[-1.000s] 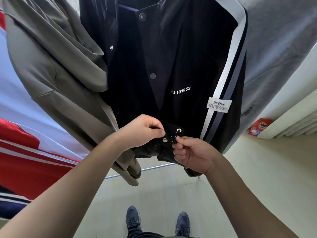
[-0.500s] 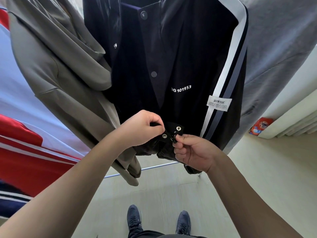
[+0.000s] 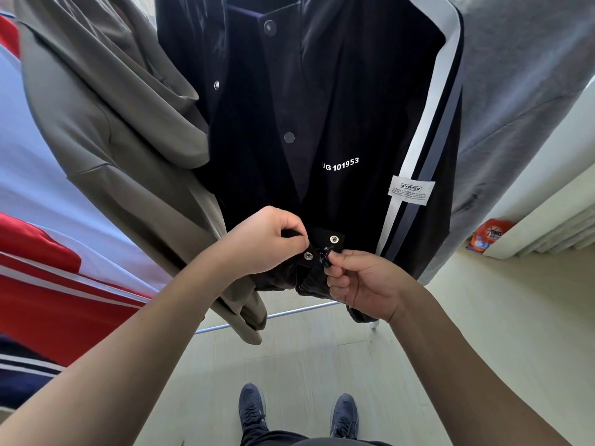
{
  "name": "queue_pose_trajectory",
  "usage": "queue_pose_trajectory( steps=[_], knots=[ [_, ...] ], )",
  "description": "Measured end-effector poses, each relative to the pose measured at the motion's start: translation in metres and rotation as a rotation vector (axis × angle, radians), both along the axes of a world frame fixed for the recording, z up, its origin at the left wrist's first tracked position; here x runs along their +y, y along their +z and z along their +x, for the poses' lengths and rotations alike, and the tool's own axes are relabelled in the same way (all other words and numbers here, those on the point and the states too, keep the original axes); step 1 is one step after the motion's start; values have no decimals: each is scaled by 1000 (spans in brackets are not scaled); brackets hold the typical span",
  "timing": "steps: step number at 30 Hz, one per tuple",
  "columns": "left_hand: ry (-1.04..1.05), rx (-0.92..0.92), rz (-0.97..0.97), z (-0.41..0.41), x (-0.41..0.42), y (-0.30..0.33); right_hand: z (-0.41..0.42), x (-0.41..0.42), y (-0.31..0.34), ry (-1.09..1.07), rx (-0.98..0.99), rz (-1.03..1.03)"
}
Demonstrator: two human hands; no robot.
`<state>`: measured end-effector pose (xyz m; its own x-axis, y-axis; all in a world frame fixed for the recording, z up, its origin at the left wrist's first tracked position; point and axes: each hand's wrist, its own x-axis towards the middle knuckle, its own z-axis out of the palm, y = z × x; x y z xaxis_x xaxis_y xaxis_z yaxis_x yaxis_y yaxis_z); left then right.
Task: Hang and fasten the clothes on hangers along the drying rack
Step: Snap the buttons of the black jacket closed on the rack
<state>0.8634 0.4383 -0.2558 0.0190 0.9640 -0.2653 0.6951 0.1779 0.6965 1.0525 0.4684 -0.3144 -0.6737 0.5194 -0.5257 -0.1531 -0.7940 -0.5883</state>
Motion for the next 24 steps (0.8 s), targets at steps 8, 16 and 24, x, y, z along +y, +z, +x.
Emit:
queue_pose_trajectory(
  steps=[8,16,24],
  knots=[
    [-38,6,-18,3,0,0,-2,-2,1,-14,-9,-7],
    [-47,11,-31,5,-2,-7,-5,-3,-3,-66,-32,17],
    [-55,97,198,1,-15,-3,-2,5,4,-89,-38,58]
  ],
)
